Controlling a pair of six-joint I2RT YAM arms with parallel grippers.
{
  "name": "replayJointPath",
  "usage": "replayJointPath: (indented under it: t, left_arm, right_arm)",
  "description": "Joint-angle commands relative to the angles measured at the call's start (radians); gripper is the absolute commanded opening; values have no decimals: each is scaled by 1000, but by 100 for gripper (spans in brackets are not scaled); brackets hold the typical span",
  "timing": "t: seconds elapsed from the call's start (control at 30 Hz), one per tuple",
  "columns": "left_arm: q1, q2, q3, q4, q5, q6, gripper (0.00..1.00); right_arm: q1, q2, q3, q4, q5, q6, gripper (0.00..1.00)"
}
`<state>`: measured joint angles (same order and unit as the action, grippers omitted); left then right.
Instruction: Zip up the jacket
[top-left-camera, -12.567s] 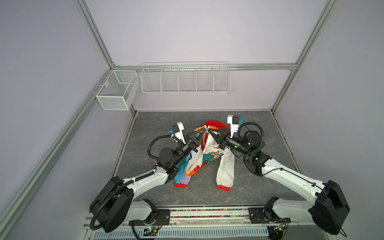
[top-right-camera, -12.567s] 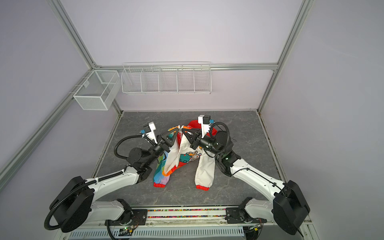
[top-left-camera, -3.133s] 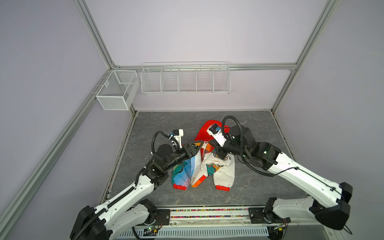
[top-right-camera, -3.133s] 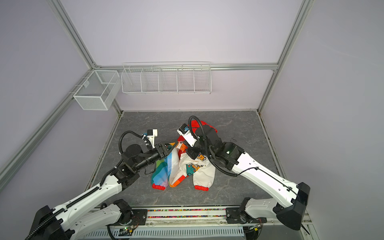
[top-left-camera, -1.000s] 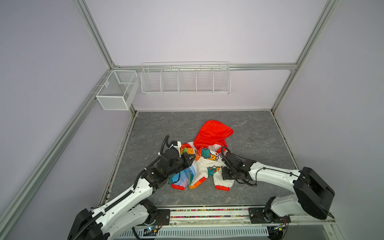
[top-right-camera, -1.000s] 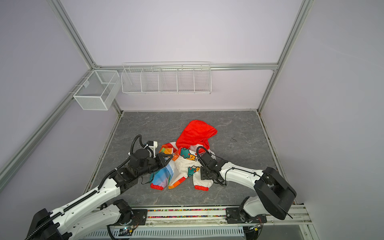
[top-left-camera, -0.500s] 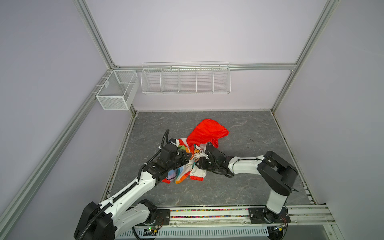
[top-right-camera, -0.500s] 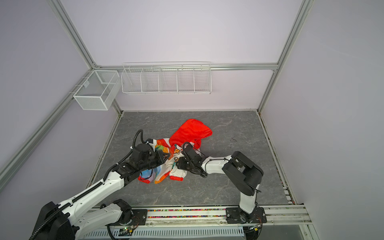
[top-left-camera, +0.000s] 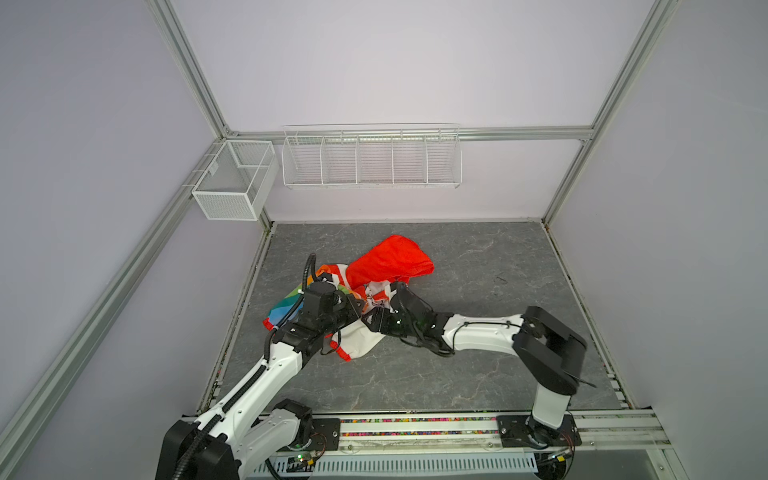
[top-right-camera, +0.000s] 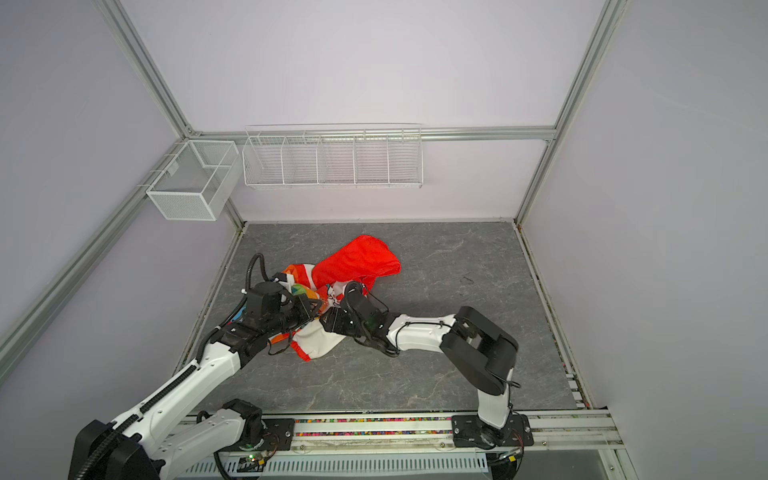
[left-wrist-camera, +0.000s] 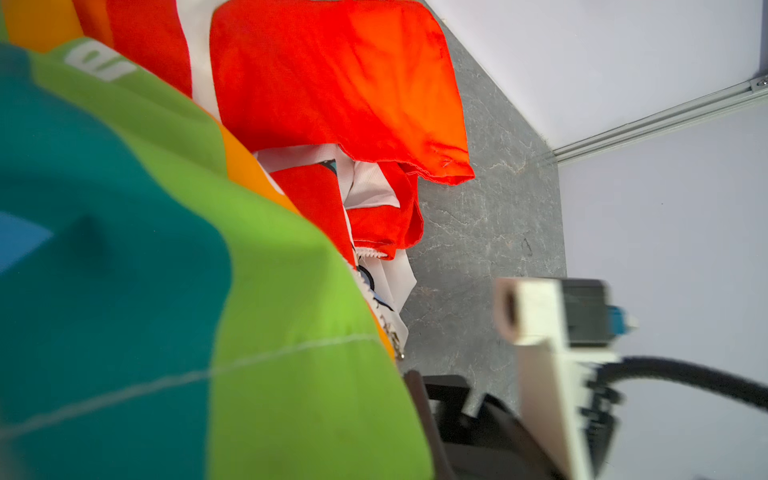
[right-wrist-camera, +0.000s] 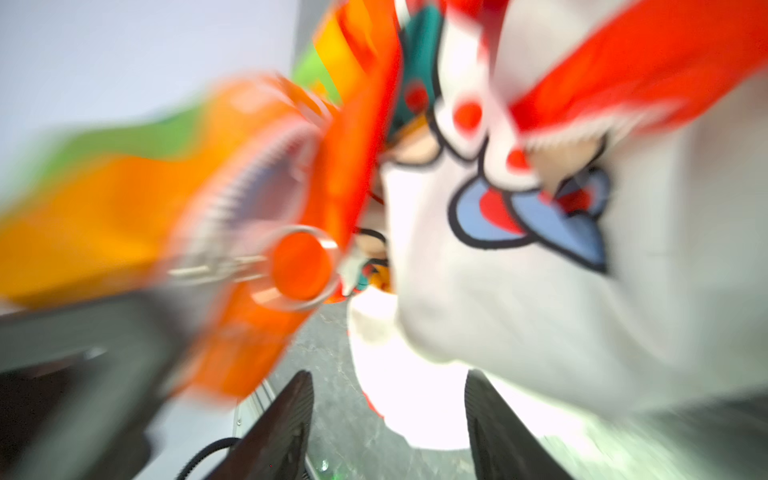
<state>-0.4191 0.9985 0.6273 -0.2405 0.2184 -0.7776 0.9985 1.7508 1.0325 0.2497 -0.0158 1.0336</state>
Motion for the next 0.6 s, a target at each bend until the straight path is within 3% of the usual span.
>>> replayJointPath:
  t: [0.0, 0.1, 0.2, 0.33, 0.57]
  left_arm:
    - [10, -28, 17, -42, 16, 34, 0]
    - [9, -43, 13, -47, 27, 29, 0]
    - [9, -58, -7, -41, 45, 17, 0]
    - [10, -76, -39, -40, 73, 2, 0]
    - [9, -93, -79, -61, 133, -14, 0]
  right_arm:
    - [-31, -158, -47, -190, 120, -138, 65]
    - [-93, -236, -17, -360, 194, -246, 69]
    - [-214, -231, 33, -443, 198, -327, 72]
    - [-366, -135, 132, -475, 149, -391, 72]
    - [-511, 97, 346, -500, 63, -515, 72]
